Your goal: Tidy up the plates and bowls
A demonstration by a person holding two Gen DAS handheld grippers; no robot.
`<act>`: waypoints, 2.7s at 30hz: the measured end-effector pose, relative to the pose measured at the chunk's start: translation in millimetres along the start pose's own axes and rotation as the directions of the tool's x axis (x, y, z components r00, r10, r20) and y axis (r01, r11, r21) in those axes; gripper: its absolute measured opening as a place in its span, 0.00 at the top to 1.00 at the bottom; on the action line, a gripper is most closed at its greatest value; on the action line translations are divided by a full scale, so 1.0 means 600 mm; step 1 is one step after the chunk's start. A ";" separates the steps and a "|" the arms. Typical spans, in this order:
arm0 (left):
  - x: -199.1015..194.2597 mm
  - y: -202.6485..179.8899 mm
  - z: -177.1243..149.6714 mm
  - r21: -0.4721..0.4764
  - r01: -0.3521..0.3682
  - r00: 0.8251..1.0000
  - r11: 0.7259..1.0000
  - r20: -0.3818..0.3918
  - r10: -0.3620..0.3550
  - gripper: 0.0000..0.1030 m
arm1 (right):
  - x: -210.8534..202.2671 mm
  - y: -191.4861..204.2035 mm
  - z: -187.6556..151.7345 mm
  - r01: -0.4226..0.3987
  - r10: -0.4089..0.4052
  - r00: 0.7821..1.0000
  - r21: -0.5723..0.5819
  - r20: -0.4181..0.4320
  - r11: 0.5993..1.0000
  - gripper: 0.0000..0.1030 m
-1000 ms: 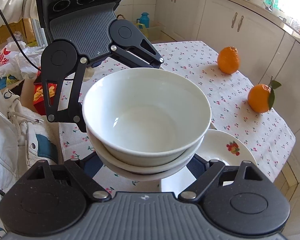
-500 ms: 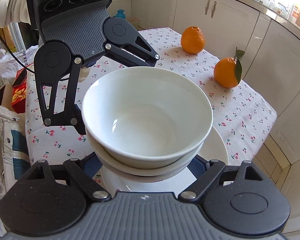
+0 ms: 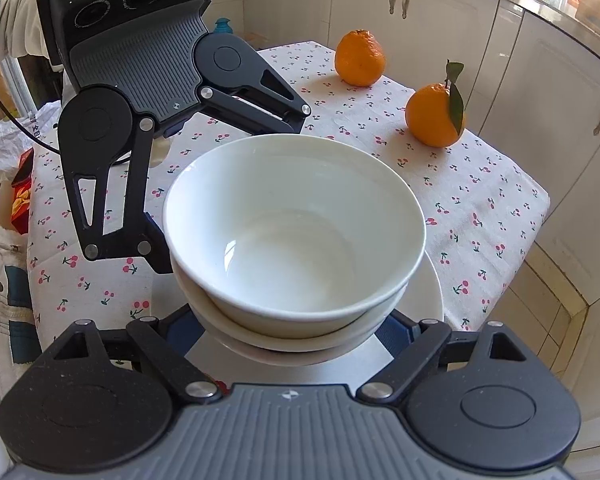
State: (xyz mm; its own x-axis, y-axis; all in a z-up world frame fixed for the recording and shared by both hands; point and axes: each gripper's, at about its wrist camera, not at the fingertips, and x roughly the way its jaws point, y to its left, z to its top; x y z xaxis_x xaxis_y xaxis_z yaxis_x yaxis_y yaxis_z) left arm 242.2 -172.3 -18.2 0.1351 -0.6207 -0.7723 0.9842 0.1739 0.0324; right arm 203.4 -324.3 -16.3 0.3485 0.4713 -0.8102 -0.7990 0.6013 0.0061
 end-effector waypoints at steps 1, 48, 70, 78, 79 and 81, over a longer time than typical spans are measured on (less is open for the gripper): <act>0.000 0.000 0.000 0.000 0.000 1.000 1.000 0.000 0.000 0.19 | 0.001 -0.002 -0.001 -0.002 0.002 1.000 0.005 0.000 1.000 0.10; -0.202 -0.208 -0.114 -0.586 -0.530 0.756 0.613 0.001 0.654 0.01 | -0.051 0.243 -0.029 0.512 -0.509 0.836 0.627 -0.206 0.587 0.00; -0.252 -0.236 -0.116 -0.707 -0.578 0.691 0.408 -0.157 0.706 0.01 | -0.108 0.313 0.015 0.526 -0.647 0.754 0.692 -0.110 0.495 0.00; -0.248 -0.230 -0.120 -0.710 -0.585 0.690 0.391 -0.183 0.700 0.01 | -0.101 0.312 0.017 0.527 -0.641 0.759 0.687 -0.115 0.500 0.00; -0.248 -0.230 -0.120 -0.710 -0.587 0.689 0.389 -0.185 0.701 0.01 | -0.100 0.311 0.018 0.527 -0.640 0.759 0.687 -0.115 0.501 0.00; -0.248 -0.229 -0.120 -0.709 -0.590 0.687 0.387 -0.189 0.702 0.01 | -0.100 0.311 0.018 0.527 -0.640 0.759 0.686 -0.115 0.502 0.00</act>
State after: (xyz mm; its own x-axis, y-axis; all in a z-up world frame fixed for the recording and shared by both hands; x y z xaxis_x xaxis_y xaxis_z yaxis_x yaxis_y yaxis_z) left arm 78.7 -48.6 46.3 0.7620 -0.1602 -0.6274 0.2202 0.9753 0.0185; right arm 38.7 -233.2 39.6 0.7200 -0.1014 -0.6865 0.1190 0.9927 -0.0217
